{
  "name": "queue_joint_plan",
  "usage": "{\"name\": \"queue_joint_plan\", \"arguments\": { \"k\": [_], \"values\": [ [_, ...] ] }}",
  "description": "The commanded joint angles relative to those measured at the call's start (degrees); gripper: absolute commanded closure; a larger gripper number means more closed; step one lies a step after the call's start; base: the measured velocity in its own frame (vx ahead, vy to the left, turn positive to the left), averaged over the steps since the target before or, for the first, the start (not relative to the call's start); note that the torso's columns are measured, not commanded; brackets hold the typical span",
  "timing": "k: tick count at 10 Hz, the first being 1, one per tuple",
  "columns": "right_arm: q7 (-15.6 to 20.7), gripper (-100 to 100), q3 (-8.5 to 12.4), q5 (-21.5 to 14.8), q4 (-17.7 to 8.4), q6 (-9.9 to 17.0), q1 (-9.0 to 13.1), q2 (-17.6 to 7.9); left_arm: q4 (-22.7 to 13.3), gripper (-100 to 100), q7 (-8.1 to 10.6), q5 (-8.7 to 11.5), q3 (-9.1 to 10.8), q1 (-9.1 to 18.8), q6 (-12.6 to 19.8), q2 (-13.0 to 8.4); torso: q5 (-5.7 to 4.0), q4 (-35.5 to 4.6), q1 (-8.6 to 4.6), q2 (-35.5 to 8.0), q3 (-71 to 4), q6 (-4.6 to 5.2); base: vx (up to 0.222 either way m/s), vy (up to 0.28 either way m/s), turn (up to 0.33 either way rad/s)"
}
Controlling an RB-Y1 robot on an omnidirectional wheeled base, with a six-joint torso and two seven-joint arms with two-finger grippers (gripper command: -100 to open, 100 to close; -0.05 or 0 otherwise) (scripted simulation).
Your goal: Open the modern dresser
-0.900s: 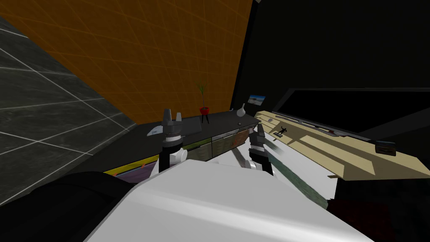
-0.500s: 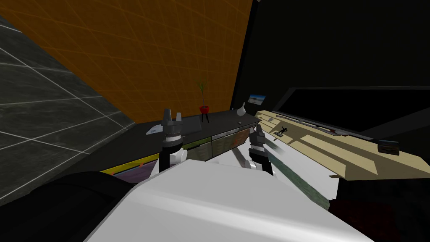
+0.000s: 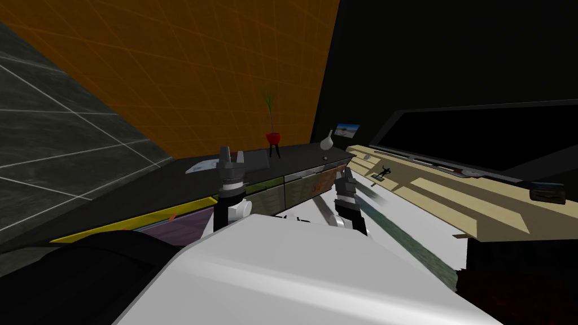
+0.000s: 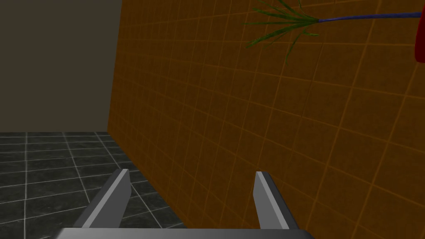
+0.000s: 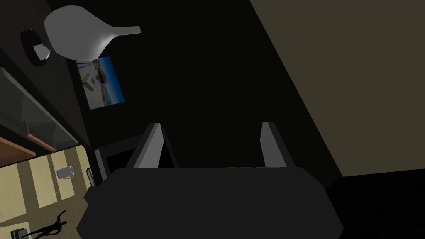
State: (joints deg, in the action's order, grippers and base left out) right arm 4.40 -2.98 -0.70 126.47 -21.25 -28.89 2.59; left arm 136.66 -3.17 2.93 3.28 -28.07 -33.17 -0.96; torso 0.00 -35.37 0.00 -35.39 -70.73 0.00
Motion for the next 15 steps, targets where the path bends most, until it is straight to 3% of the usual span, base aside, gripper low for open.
{"name": "queue_joint_plan", "arguments": {
  "k": [1,3,7,15],
  "values": [
    [0.0,0,0.0,0.0,0.0,0.0,0.0,0.0,-1.2,-100,0.23,0.2,0.04,0.2,-0.6,-2.5,0.0,-4.2,0.0,-4.2,-8.5,0.0,0.017,-0.028,0.016],
    [0.0,0,0.0,0.0,0.0,0.0,0.0,0.0,-3.0,-100,0.58,0.5,0.1,0.5,-1.6,-4.4,-0.03,-6.7,-0.12,-6.7,-13.5,0.0,0.016,-0.062,0.023],
    [0.0,0,0.0,0.0,0.0,0.0,0.0,0.0,-8.5,-100,1.7,1.3,0.29,1.5,-4.6,-6.6,-0.02,-6.9,-0.07,-6.9,-13.8,0.0,0.038,-0.099,0.028],
    [0.0,0,0.0,0.0,0.0,0.0,0.0,0.0,-21.7,-100,4.45,3.5,0.79,3.9,-12.4,-7.6,0.02,-6.9,0.09,-6.9,-13.8,0.01,0.047,-0.127,0.038]
  ]
}}
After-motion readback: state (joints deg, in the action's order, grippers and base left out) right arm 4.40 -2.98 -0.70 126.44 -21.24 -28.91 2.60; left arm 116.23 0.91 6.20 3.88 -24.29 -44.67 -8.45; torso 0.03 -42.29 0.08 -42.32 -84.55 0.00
